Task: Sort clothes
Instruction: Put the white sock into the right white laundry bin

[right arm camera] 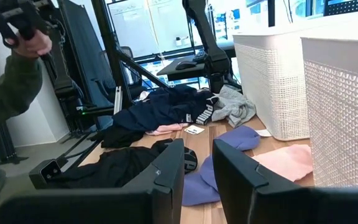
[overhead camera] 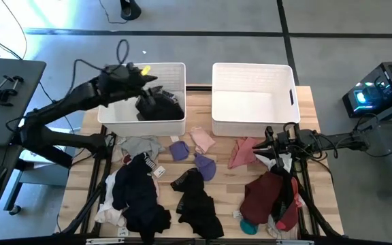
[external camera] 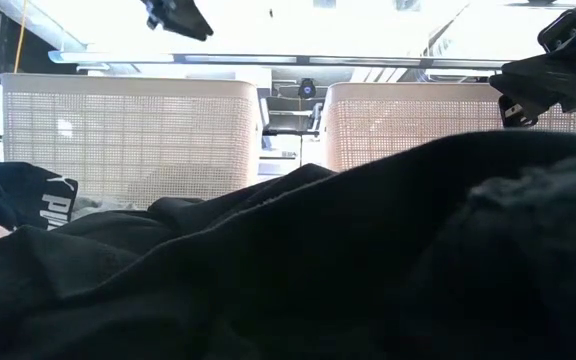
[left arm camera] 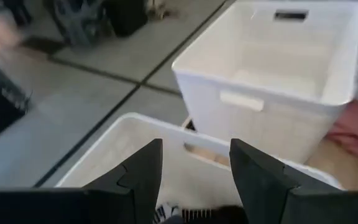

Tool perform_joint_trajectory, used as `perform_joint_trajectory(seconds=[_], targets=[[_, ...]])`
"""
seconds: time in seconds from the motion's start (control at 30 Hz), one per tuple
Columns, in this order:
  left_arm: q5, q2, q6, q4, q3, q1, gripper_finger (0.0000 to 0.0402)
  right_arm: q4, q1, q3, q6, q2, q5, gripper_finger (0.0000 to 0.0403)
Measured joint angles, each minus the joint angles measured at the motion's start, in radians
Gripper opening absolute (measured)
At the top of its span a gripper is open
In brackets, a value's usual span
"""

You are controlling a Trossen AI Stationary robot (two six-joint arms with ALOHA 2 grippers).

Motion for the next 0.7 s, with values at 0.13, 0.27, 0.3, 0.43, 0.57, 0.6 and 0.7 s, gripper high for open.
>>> perform_joint_trajectory(seconds=[0.13, 0.27, 0.3, 0.43, 0.57, 0.6, 0.7], targets=[[0.001, -0.071, 0.002, 0.001, 0.001, -0.078, 0.0166, 0.0, 0.0, 0.0, 0.0, 0.0, 0.0, 0.0073], [-0.005, -0.107, 0.017, 0.007, 0.001, -0.225, 0.015, 0.0, 0.0, 0.0, 0.0, 0.0, 0.0, 0.0073], [-0.019, -0.109, 0.018, 0.011, 0.002, -0.268, 0.0144, 0.0, 0.0, 0.0, 0.0, 0.0, 0.0, 0.0073], [-0.133, -0.1, 0.007, 0.011, 0.002, -0.427, 0.0122, 0.0, 0.0, 0.0, 0.0, 0.0, 0.0, 0.0073], [-0.247, -0.073, -0.007, 0.013, 0.002, -0.549, 0.0105, 0.0, 0.0, 0.0, 0.0, 0.0, 0.0, 0.0073], [-0.267, -0.064, -0.01, 0.015, 0.002, -0.574, 0.0101, 0.0, 0.0, 0.0, 0.0, 0.0, 0.0, 0.0073], [-0.294, -0.037, -0.025, 0.023, 0.002, -0.638, 0.0093, 0.0, 0.0, 0.0, 0.0, 0.0, 0.0, 0.0073]])
